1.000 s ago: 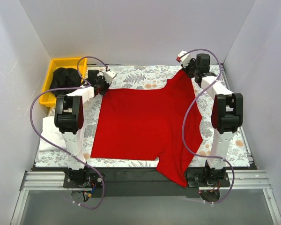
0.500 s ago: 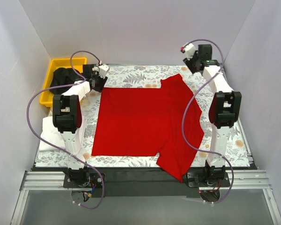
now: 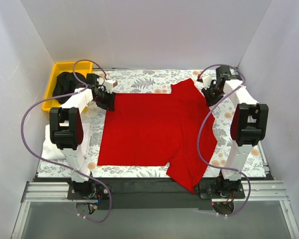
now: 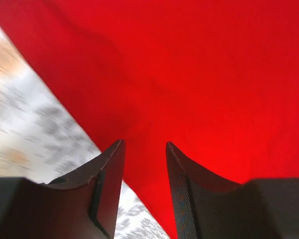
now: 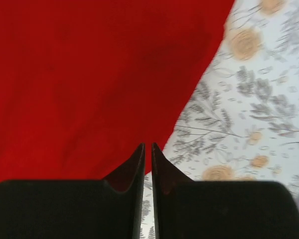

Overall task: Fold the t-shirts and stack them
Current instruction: Flatten the tshirt out

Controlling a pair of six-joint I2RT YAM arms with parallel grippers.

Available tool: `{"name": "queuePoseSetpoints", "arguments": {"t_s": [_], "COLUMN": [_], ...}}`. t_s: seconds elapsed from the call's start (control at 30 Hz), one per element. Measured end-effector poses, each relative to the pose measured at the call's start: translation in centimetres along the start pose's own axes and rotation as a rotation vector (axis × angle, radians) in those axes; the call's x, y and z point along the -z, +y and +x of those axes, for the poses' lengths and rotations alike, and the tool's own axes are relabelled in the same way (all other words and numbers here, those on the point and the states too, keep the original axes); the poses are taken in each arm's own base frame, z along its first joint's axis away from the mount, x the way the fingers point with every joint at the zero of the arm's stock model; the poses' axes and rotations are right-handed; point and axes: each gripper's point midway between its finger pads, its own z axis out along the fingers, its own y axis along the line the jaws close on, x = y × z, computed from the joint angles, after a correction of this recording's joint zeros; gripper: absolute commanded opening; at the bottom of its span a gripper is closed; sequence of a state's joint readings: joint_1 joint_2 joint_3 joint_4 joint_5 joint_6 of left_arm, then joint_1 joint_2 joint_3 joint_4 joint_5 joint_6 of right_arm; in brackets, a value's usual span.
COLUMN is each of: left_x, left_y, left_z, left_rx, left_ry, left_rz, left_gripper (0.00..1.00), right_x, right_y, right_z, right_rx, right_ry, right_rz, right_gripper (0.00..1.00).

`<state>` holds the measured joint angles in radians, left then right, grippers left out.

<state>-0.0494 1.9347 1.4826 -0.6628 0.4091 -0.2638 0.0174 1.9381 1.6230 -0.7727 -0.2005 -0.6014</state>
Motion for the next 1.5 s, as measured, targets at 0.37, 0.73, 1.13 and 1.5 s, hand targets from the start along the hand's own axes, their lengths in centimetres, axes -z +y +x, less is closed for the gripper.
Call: {"name": "queuePoseSetpoints", "arguments": {"t_s": [0.37, 0.73, 1.13, 1.5], "left_x": [-0.7, 0.4, 2.8, -2.4], "left_y": [-3.2, -3.2, -0.2, 3.7], "left_z": [9.2, 10.9, -5.5, -8.7], "left_rx": [0.127, 0.121, -0.006, 0.081], "left_ry": [0.230, 0.269, -0.095, -0.154], "left_rz": [0.082, 0.030, 0.015, -0.011], "left_gripper": [0.36, 0.37, 0.76, 0.77], "right_x": [-4.1, -5.3, 1.9, -7.5], "right_y": [0.1, -3.9, -6.7, -6.3], "right_z": [5.8, 6.2, -9.1, -10.9], "right_rx": [-0.053, -0.045, -0.032, -0.086], "right_ry": [0.201, 0.242, -0.203, -0.173], "right_rz": [-0.033, 0.068, 0.073, 0.035], "right_gripper": [0.11, 0.34, 0.69, 0.62]}}
